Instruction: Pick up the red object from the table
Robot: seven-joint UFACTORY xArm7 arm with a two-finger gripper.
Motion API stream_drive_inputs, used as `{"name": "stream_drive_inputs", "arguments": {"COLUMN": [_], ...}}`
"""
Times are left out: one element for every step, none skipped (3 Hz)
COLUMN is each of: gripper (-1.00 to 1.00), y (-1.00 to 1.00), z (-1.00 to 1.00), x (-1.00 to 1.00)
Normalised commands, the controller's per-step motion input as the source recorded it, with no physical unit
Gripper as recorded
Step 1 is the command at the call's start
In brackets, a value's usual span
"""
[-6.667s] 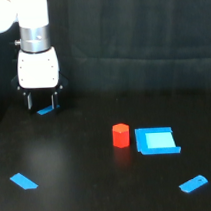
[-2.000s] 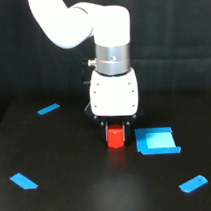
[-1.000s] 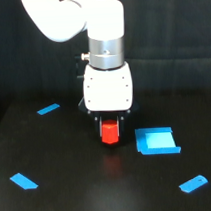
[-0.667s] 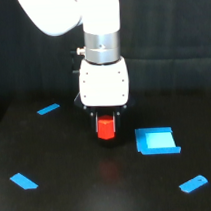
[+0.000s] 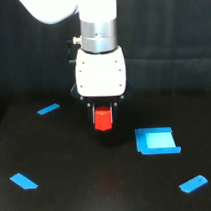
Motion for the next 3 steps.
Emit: {"name": "stream_drive_inputs", "arguments": {"gripper": [-0.97, -1.0, -0.99], "y": [-0.09, 0.08, 0.08], "z": [1.0, 0.93, 0.89], "x": [0.13, -0.01, 0.05]}}
